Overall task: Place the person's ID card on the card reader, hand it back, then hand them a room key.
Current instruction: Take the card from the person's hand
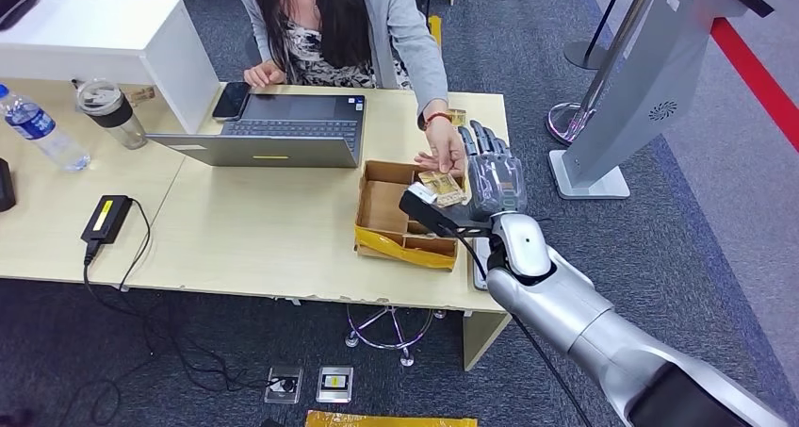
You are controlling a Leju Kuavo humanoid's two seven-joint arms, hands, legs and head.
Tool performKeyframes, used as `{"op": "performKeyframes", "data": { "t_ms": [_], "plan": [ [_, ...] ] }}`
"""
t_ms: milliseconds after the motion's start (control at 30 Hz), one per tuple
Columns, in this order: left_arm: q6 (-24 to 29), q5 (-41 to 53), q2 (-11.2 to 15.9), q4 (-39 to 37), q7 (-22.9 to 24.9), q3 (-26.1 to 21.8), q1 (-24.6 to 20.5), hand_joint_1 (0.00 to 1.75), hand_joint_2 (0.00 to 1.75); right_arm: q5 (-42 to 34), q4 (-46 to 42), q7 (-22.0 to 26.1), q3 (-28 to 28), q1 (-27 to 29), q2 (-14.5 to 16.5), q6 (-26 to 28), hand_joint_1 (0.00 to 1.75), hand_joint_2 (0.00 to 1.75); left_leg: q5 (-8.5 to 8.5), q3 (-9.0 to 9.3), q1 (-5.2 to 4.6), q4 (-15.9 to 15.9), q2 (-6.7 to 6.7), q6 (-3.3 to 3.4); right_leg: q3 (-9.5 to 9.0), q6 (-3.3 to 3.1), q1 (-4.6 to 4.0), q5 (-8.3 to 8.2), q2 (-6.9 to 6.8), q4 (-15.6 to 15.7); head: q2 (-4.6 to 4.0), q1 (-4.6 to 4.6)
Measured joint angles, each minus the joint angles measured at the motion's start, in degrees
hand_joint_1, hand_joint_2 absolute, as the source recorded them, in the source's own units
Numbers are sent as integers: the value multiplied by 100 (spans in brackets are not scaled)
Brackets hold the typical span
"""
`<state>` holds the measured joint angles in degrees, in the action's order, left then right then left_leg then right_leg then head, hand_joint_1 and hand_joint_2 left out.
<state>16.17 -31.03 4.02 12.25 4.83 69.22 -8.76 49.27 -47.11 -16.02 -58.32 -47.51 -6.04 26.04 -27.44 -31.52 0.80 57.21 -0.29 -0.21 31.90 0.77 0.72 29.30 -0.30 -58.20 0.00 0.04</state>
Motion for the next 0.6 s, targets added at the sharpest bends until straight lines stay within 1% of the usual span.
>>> {"op": "performKeyframes", "data": {
  "t_ms": [100,367,600],
  "plan": [
    [-14,29,0,-1,0,0,-15,0,0,54,33,-55,-5,-2,-2,82,175,175,0,0,0,0,0,0,0,0,0,0,0,0,0,-1],
    [-56,98,0,-1,5,0,-63,0,0,22,76,-46,-13,1,-2,319,175,175,0,1,0,0,1,0,0,0,0,0,1,0,0,-1],
    [-72,138,-1,-1,43,0,-90,0,0,-29,78,-50,-10,0,-3,390,175,175,0,2,0,0,3,0,1,0,0,0,2,0,0,-1]
  ]
}}
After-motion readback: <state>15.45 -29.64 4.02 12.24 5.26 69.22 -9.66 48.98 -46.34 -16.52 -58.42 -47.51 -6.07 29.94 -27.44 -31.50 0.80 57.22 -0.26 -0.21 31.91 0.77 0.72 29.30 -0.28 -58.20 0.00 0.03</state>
